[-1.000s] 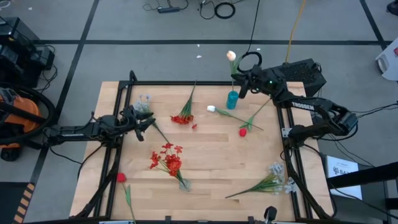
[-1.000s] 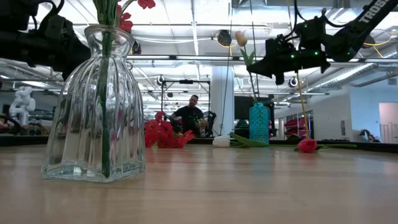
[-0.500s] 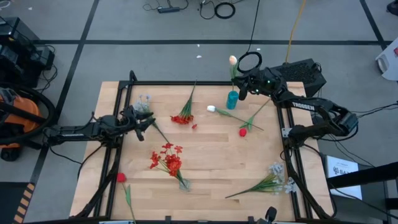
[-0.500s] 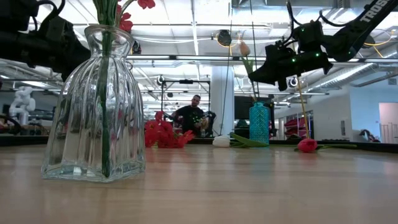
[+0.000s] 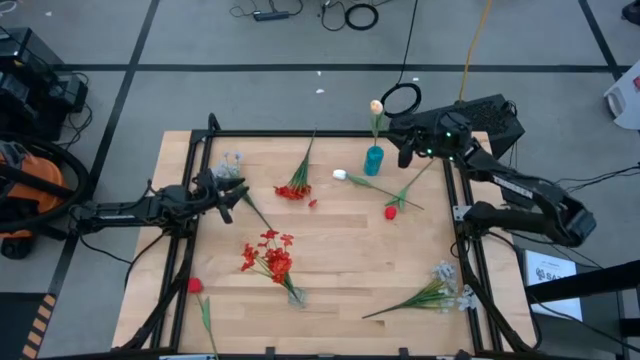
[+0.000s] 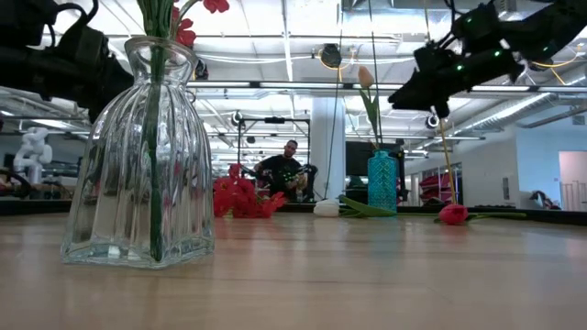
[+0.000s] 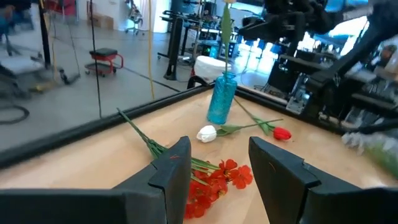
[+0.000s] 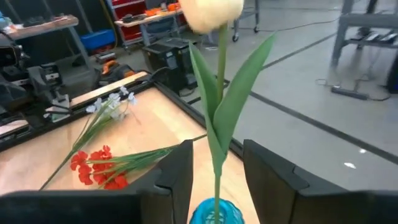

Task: Sort flowers into vase by color
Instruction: Put the bottom red flower into the transparent vase

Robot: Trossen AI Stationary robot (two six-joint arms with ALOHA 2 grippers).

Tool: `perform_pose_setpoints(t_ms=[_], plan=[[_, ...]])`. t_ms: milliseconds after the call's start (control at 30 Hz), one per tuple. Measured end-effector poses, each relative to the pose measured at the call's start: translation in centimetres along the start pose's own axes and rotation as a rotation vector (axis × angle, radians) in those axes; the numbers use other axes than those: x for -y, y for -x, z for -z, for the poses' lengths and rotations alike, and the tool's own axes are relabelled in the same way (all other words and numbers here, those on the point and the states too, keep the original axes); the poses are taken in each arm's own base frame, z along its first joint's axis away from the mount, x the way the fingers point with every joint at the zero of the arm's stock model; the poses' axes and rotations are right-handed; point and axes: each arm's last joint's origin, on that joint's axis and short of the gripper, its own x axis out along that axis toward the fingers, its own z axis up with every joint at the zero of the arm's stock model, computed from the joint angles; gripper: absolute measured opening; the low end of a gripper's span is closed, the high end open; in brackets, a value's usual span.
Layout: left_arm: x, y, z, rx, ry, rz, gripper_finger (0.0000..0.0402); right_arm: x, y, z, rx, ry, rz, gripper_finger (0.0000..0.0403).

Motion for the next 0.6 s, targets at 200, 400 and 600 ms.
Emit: perform_pose_setpoints(t_ms=[200,400,600], plan=[[-0.1,-0.2,0.6,-0.090,0.136,-0.035,0.0153,-1.3,3.6,-2.2,0.028,-0.031,0.052,0.0112],[0.6,-0.1,-1.6,-0.249,0.082,-0.070,0.0107,-2.9,6.1,-4.4,-0.174,-0.154,0.066,0.0060],[2.0,-0.6,-6.3,-0.341,0.113,-0.149,0.0061,-4.8,7.1,-4.1,-0.460,-0.318,0.118,0.0005]])
